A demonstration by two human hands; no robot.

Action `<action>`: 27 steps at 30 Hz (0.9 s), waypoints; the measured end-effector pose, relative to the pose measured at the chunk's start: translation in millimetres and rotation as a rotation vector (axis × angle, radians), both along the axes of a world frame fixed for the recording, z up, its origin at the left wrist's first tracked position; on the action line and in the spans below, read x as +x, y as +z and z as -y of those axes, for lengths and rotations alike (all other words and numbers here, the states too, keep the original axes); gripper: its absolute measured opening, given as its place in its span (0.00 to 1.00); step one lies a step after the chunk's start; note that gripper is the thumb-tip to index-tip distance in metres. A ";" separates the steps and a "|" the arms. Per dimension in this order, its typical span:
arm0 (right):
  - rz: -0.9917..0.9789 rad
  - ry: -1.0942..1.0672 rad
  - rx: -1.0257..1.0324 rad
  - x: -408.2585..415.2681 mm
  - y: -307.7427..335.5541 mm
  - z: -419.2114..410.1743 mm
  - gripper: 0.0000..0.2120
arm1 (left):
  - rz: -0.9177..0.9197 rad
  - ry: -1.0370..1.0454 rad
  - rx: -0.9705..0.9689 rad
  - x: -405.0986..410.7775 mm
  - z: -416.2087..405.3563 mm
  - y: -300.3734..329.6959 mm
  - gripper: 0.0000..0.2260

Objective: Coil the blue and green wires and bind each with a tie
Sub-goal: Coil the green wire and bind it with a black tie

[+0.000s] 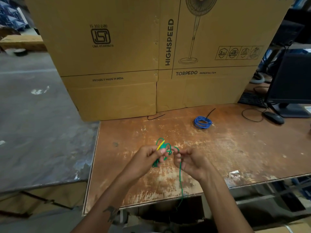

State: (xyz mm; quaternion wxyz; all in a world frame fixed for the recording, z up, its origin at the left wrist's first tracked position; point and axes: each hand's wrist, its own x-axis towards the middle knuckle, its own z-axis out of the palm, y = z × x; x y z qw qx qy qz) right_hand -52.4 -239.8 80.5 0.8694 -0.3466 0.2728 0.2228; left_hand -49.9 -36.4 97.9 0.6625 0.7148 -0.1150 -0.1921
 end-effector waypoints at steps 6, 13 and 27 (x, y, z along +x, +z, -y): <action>0.329 0.156 -0.603 8.3 37.7 -27.2 0.11 | 0.028 0.130 0.080 -7.1 14.8 -20.1 0.11; 0.526 -0.009 -1.248 -17.9 44.9 -66.6 0.16 | -0.448 0.428 -0.389 -18.6 43.7 -9.3 0.15; 0.491 -0.102 -1.167 -39.4 32.0 -57.6 0.21 | -0.796 0.436 -0.648 -24.5 45.7 -1.9 0.14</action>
